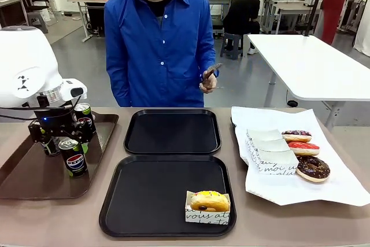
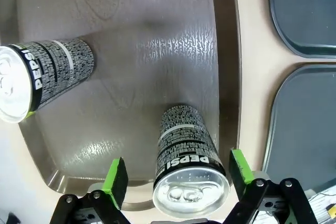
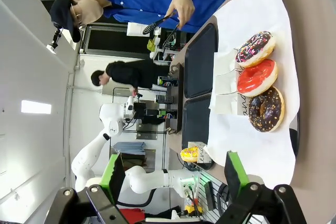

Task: Set up donuts and drinks on trays.
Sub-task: Pick up one Pepsi coke and place it on the Flat Tray.

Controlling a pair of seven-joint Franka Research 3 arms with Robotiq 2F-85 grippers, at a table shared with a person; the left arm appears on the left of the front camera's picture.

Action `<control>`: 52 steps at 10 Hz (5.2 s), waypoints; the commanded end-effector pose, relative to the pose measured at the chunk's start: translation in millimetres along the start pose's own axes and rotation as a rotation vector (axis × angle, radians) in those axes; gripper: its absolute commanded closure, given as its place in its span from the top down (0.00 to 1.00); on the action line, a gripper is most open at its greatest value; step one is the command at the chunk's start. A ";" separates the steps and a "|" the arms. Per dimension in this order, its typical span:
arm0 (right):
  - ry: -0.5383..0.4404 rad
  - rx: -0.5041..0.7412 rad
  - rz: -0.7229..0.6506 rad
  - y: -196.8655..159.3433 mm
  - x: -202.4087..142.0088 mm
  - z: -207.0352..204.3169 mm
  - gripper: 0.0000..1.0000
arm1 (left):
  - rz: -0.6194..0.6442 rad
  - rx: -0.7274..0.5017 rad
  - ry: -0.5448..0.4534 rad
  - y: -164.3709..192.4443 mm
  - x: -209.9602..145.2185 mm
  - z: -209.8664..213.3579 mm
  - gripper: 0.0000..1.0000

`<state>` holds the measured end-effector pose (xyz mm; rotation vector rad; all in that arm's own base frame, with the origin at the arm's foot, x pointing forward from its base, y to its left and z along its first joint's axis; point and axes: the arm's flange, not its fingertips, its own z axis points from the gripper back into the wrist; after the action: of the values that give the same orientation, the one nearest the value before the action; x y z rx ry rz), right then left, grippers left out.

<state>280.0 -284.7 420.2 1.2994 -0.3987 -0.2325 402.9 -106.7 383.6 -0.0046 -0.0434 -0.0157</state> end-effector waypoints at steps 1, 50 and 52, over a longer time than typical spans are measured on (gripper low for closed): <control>0.000 0.011 -0.001 0.4 -0.6 0.7 1.00 | 0.037 -0.006 -0.013 -8.8 -1.4 -7.5 1.00; 0.000 0.011 -0.001 0.4 -0.6 0.7 1.00 | -0.567 -0.041 0.020 -234.2 -53.5 40.1 1.00; 0.000 0.011 -0.001 0.4 -0.6 0.7 1.00 | -0.568 0.016 -0.030 -215.9 -77.2 92.0 1.00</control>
<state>280.1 -284.5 419.9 1.2995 -0.3971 -0.2329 337.3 -340.9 448.5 0.0030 -0.0547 -0.5711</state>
